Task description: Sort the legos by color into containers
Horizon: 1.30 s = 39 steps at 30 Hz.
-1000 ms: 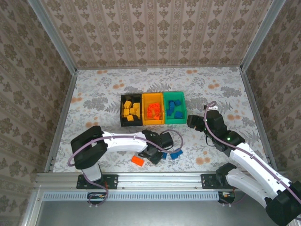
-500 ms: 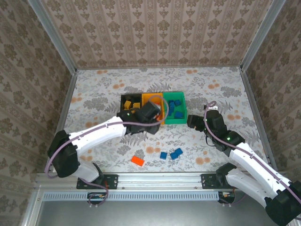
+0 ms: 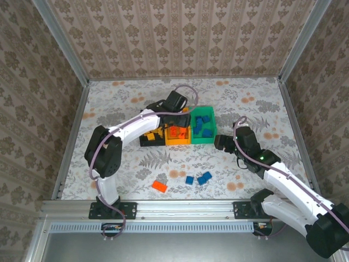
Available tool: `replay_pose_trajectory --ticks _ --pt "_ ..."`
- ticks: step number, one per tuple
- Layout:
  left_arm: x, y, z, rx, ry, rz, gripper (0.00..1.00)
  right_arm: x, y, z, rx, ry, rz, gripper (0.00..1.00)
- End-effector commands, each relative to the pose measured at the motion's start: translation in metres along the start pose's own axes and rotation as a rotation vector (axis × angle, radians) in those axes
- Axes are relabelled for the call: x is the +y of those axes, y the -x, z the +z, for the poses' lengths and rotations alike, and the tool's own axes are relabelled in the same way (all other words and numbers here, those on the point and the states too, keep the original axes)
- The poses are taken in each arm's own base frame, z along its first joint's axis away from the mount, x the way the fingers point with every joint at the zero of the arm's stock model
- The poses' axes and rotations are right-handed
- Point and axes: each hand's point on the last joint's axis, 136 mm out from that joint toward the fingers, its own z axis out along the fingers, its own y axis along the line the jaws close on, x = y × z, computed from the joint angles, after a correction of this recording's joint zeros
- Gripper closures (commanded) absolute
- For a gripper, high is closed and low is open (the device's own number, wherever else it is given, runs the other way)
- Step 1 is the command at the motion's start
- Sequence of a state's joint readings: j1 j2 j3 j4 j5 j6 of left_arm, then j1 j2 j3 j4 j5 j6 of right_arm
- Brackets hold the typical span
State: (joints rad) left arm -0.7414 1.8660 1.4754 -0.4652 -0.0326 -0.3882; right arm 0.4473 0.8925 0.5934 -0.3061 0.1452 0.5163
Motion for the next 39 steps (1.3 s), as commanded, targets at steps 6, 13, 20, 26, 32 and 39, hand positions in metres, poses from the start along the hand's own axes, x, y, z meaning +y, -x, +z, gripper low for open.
replay_pose_trajectory --ticks 6,13,20,26,32,39 --pt "-0.024 0.053 -0.097 -0.244 -0.161 -0.054 0.05 0.048 -0.015 0.005 0.097 0.257 -0.058 0.14" --pt "0.009 0.037 -0.194 -0.428 -0.086 -0.08 0.0 0.122 -0.058 0.01 0.196 0.391 -0.275 0.14" --pt "0.054 0.015 -0.231 -0.478 0.053 -0.111 0.0 0.204 -0.141 0.027 0.394 0.473 -0.594 0.15" --pt "0.085 0.018 -0.256 -0.51 0.085 -0.185 0.0 0.247 -0.199 0.031 0.471 0.504 -0.85 0.15" --pt "0.109 0.026 -0.256 -0.506 0.091 -0.262 0.0 0.252 -0.231 0.038 0.506 0.465 -0.997 0.2" --pt "0.13 0.029 -0.235 -0.469 0.027 -0.379 0.0 0.241 -0.25 0.052 0.486 0.327 -1.16 0.31"
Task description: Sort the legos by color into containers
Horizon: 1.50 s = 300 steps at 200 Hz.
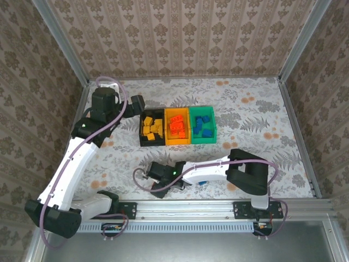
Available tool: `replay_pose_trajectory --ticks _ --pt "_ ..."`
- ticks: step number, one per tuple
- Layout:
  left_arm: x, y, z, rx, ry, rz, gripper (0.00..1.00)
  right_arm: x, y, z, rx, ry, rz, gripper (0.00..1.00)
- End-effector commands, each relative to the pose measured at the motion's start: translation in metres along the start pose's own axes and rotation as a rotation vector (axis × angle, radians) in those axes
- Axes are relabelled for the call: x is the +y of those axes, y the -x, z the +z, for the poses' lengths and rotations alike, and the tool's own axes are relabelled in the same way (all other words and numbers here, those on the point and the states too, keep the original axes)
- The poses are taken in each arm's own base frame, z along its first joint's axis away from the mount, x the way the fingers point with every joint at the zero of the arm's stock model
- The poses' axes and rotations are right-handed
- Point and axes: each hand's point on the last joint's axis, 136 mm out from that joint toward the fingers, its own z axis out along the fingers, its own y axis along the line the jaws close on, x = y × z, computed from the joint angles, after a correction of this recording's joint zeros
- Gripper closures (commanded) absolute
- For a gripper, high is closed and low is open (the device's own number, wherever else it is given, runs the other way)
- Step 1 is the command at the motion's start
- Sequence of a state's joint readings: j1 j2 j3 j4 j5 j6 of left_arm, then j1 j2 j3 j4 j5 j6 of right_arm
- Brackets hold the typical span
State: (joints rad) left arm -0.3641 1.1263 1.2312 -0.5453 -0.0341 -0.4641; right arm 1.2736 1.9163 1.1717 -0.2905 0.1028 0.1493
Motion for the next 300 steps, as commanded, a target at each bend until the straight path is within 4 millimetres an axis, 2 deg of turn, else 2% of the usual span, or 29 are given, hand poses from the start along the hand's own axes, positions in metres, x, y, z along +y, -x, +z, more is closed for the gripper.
replay_pose_trajectory --ticks 1,41,80,104,107,112,140,167,185,212,243,260,274,279,292,300 --pt "-0.009 -0.003 0.005 0.027 -0.079 -0.06 0.0 -0.01 -0.014 0.008 0.075 -0.111 -0.073 0.34" --pt "-0.01 -0.009 0.009 0.036 -0.092 -0.059 0.0 -0.022 -0.025 0.013 0.077 -0.146 -0.027 0.57" --pt "-0.023 -0.021 0.007 0.041 -0.129 -0.017 0.0 -0.056 -0.032 0.0 0.034 -0.194 0.088 0.7" --pt "-0.031 -0.032 0.006 0.042 -0.135 0.023 0.0 -0.079 -0.031 -0.02 -0.034 -0.22 0.168 0.74" --pt "-0.04 -0.038 0.005 0.052 -0.155 0.038 0.0 -0.082 -0.031 -0.023 -0.044 -0.221 0.18 0.74" --pt "-0.042 -0.042 0.005 0.056 -0.159 0.045 0.0 -0.086 -0.029 -0.028 -0.063 -0.224 0.196 0.74" --pt "-0.049 -0.071 0.005 0.093 -0.173 0.089 0.0 -0.113 -0.015 -0.07 -0.196 -0.258 0.282 0.75" --pt "-0.044 -0.104 0.007 0.144 -0.173 0.09 0.0 -0.146 0.002 -0.108 -0.316 -0.269 0.394 0.73" --pt "-0.033 -0.12 0.004 0.152 -0.162 0.074 0.0 -0.174 0.011 -0.121 -0.362 -0.286 0.467 0.69" --pt "-0.023 -0.144 0.001 0.175 -0.166 0.066 0.0 -0.213 0.028 -0.119 -0.388 -0.279 0.566 0.69" --pt "-0.031 -0.182 0.006 0.26 -0.199 0.117 0.0 -0.25 0.058 -0.107 -0.407 -0.226 0.646 0.7" --pt "-0.038 -0.199 0.008 0.299 -0.208 0.164 0.0 -0.266 0.068 -0.097 -0.387 -0.238 0.667 0.69" --pt "-0.044 -0.209 0.008 0.32 -0.216 0.198 0.0 -0.276 0.074 -0.093 -0.386 -0.242 0.687 0.6" --pt "-0.045 -0.212 0.008 0.326 -0.215 0.21 0.0 -0.28 0.076 -0.093 -0.389 -0.247 0.695 0.54" --pt "-0.048 -0.217 0.009 0.337 -0.216 0.231 0.0 -0.285 0.083 -0.097 -0.409 -0.244 0.705 0.39" --pt "-0.05 -0.221 0.009 0.348 -0.225 0.236 0.0 -0.288 0.086 -0.103 -0.423 -0.246 0.712 0.34"
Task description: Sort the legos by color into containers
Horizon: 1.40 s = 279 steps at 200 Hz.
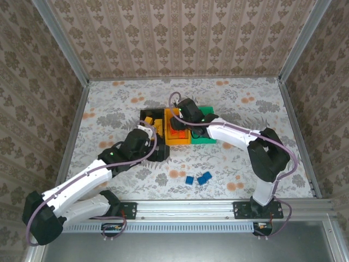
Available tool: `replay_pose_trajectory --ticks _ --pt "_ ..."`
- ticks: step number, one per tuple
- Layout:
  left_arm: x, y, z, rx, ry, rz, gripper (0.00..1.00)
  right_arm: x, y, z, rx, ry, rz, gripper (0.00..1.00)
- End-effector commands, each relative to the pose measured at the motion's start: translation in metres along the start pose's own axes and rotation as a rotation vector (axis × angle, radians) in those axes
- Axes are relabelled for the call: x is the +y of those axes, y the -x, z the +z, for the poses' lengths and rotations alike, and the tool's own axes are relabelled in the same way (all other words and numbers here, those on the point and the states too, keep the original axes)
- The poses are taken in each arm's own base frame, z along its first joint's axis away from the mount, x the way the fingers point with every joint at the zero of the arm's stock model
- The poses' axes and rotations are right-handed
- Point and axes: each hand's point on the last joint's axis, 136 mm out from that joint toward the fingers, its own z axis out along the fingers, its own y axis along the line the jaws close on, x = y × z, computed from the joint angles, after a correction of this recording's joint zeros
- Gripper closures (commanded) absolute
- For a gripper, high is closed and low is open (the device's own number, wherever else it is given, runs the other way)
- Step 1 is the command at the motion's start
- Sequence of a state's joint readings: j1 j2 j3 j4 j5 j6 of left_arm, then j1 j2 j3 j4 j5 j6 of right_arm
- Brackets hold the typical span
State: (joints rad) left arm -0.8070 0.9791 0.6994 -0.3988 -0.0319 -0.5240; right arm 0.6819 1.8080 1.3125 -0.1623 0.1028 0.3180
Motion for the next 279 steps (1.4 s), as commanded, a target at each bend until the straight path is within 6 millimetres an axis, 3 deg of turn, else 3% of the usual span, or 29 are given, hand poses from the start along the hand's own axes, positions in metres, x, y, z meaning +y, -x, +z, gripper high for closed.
replay_pose_trajectory --ticks 1,22,44,83,108,116,136,173,211,279 --pt "-0.005 -0.001 0.005 -0.008 0.001 0.023 0.0 0.005 0.019 -0.006 -0.017 0.03 0.043 0.34" --pt "-0.016 -0.006 0.012 0.01 -0.045 0.041 0.0 0.007 0.03 -0.024 -0.055 0.049 0.05 0.3" --pt "-0.03 -0.016 0.022 0.051 -0.071 0.09 0.0 0.001 0.025 -0.046 -0.079 0.045 0.068 0.27" --pt "-0.066 -0.049 0.045 0.191 -0.097 0.289 0.0 -0.021 -0.014 -0.075 -0.064 0.009 0.11 0.21" --pt "-0.087 -0.072 0.057 0.275 -0.13 0.393 0.02 -0.045 -0.052 -0.084 -0.017 -0.054 0.144 0.19" --pt "-0.096 -0.078 0.06 0.289 -0.16 0.41 0.02 -0.052 -0.056 -0.095 -0.036 -0.063 0.161 0.19" --pt "-0.113 -0.091 0.067 0.322 -0.202 0.449 0.09 -0.067 -0.075 -0.105 -0.034 -0.094 0.188 0.18" --pt "-0.124 -0.117 0.082 0.427 -0.195 0.519 0.15 -0.089 -0.09 -0.124 -0.057 -0.135 0.227 0.17" --pt "-0.118 -0.141 0.089 0.512 -0.15 0.565 0.22 -0.106 -0.093 -0.139 -0.094 -0.173 0.255 0.16" --pt "-0.103 -0.157 0.094 0.564 -0.057 0.631 0.36 -0.119 -0.084 -0.152 -0.141 -0.193 0.28 0.15"
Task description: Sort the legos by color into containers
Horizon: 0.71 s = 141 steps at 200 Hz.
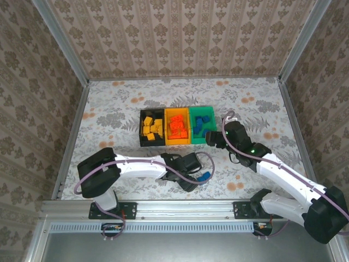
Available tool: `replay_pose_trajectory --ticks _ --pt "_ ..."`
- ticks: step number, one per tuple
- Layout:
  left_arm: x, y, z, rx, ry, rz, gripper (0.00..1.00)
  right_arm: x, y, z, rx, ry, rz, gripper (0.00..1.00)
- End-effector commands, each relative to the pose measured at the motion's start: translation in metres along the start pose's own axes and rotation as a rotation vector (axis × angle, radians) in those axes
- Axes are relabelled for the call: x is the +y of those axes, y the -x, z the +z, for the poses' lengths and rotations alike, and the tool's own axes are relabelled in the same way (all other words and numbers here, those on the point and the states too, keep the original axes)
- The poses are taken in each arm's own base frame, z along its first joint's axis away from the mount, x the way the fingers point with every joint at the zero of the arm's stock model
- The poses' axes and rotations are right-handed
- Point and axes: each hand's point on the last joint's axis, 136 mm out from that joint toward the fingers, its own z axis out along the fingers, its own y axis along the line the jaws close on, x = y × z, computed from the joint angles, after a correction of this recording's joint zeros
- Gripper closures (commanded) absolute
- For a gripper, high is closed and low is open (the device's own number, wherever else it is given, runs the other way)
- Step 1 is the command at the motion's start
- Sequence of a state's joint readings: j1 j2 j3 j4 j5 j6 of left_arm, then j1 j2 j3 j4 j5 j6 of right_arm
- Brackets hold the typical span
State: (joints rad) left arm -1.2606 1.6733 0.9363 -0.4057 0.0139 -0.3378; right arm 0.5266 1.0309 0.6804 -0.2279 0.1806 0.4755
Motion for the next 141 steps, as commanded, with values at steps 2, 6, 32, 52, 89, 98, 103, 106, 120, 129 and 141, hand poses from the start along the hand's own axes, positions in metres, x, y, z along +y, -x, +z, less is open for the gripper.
replay_pose_trajectory --ticks 2,6,32,52,89,98,103,106,120,129,141 --pt "0.0006 -0.0059 0.005 0.046 0.047 0.049 0.36 -0.0107 0.0007 -0.0044 -0.011 -0.037 0.01 0.15" --pt "0.0003 -0.0054 0.0052 0.045 0.05 0.055 0.36 -0.0107 0.0015 -0.0046 -0.013 -0.037 0.01 0.15" --pt "0.0024 -0.0042 0.0053 0.039 0.064 0.064 0.39 -0.0143 0.0026 -0.0058 -0.017 -0.045 0.018 0.15" --pt "0.0022 -0.0034 0.0065 0.032 0.065 0.066 0.44 -0.0167 0.0034 -0.0067 -0.022 -0.048 0.024 0.15" --pt "0.0016 -0.0037 0.0079 0.024 0.059 0.063 0.56 -0.0177 0.0025 -0.0062 -0.02 -0.045 0.033 0.15" --pt "0.0022 -0.0029 0.0069 0.019 0.062 0.062 0.57 -0.0177 0.0022 -0.006 -0.02 -0.044 0.035 0.15" --pt "0.0023 -0.0031 0.0064 0.018 0.062 0.061 0.58 -0.0177 0.0021 -0.0059 -0.019 -0.044 0.036 0.15" --pt "0.0028 -0.0031 0.0062 0.017 0.065 0.061 0.59 -0.0178 0.0019 -0.0057 -0.02 -0.043 0.037 0.15" --pt "0.003 -0.0029 0.0053 0.013 0.066 0.058 0.62 -0.0176 0.0007 -0.005 -0.016 -0.04 0.041 0.15" --pt "0.0033 -0.0035 0.0056 0.014 0.066 0.055 0.63 -0.0176 -0.0001 -0.0046 -0.014 -0.038 0.044 0.15" --pt "0.0037 -0.003 0.0053 0.01 0.068 0.054 0.63 -0.0178 -0.0011 -0.004 -0.012 -0.038 0.045 0.15"
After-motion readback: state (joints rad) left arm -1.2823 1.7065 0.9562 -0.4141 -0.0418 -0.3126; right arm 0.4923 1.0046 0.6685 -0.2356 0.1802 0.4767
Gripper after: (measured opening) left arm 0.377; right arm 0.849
